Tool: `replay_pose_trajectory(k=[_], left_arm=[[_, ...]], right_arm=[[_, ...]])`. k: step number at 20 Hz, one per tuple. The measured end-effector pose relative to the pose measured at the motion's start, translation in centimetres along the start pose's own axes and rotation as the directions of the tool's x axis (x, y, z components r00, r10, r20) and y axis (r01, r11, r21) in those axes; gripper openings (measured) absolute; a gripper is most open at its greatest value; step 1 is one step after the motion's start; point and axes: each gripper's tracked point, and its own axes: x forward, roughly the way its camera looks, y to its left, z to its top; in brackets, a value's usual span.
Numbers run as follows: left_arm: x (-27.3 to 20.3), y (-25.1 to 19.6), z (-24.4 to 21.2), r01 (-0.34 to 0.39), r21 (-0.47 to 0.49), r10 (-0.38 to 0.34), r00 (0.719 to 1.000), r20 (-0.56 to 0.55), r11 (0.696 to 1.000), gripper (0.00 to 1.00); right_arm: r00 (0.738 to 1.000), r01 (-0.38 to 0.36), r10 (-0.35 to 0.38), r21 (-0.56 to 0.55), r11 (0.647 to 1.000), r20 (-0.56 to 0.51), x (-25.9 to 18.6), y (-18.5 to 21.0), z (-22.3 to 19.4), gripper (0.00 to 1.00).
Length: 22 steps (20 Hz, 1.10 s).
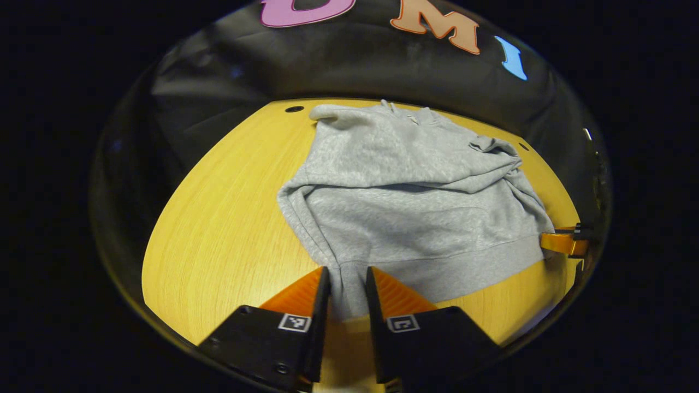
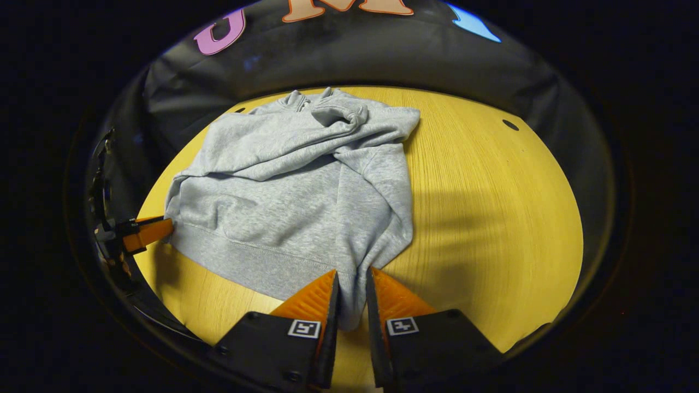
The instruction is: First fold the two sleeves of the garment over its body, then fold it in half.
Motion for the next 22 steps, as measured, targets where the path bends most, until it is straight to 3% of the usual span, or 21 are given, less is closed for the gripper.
replay_pose_trajectory(k=[1, 2, 3, 5, 14, 19, 22], left_arm=[[0.2, -0.1, 0.2, 0.004, -0.009, -0.004, 1.000, 0.002, 1.000, 0.19], [0.2, -0.4, 0.2, 0.010, -0.019, -0.010, 1.000, 0.005, 1.000, 0.14], [0.2, -0.4, 0.3, 0.015, -0.019, -0.015, 1.000, -0.002, 1.000, 0.04], [0.1, -0.5, 0.0, 0.037, -0.009, -0.037, 0.998, -0.050, 0.999, 0.00], [-1.0, -0.2, -0.7, 0.054, -0.016, -0.056, 0.989, -0.136, 0.998, 0.00], [-1.3, 0.4, -0.3, 0.036, -0.065, -0.047, 0.985, -0.165, 0.997, 0.00], [-1.6, 0.2, 0.8, 0.016, -0.067, -0.025, 0.991, -0.132, 0.998, 0.00]], right_arm=[[1.000, -0.009, 0.009, 0.003, 1.000, -0.007, 0.1, 0.1, 0.2, 0.22], [1.000, -0.014, 0.014, 0.012, 1.000, -0.009, 0.1, 0.1, 0.1, 0.22], [1.000, -0.013, 0.014, 0.025, 1.000, -0.017, -0.3, 0.1, 0.3, 0.07], [0.999, -0.021, 0.022, 0.053, 0.998, -0.035, -0.2, 0.1, 0.3, 0.11], [0.991, -0.081, 0.084, 0.030, 0.996, -0.104, -1.5, 0.3, 0.2, 0.10], [0.980, -0.113, 0.123, 0.070, 0.991, -0.159, -1.6, 0.5, 0.4, 0.10], [0.980, -0.132, 0.140, 0.069, 0.989, -0.139, -2.3, 0.9, 1.3, 0.10]])
